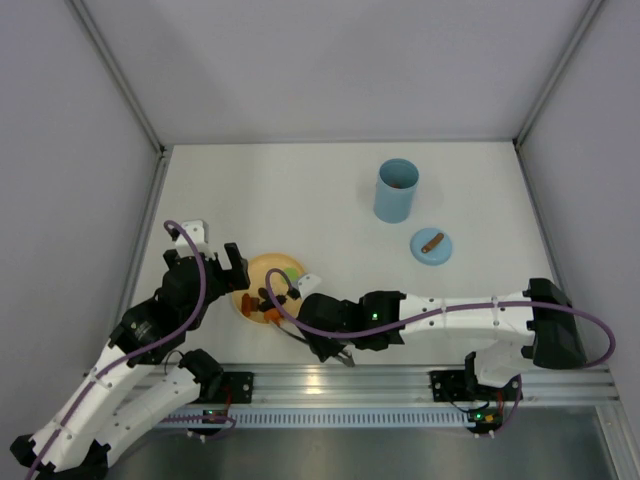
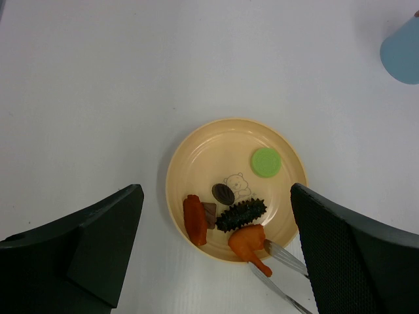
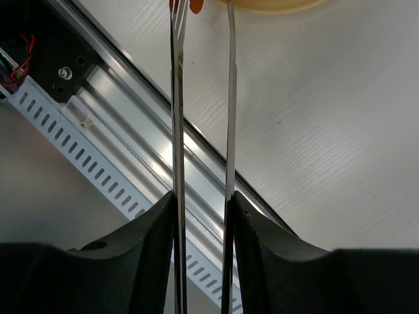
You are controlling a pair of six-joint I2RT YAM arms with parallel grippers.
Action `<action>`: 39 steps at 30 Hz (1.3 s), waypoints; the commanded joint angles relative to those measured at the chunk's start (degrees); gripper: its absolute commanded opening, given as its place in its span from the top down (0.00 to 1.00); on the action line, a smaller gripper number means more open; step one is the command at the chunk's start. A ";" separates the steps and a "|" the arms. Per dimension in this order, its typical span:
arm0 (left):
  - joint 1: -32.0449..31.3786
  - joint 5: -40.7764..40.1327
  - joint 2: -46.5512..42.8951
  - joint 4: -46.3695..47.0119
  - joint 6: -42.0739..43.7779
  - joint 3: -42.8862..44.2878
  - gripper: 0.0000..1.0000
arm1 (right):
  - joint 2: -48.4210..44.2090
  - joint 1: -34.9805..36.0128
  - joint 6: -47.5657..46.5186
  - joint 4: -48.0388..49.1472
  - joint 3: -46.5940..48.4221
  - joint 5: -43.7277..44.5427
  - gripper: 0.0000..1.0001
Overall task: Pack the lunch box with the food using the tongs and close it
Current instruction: Pick up the fake food from the plate.
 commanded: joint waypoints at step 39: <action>-0.28 -0.46 -0.41 0.77 -0.02 0.02 0.01 | -8.26 -3.13 -1.91 -3.36 7.37 7.66 0.81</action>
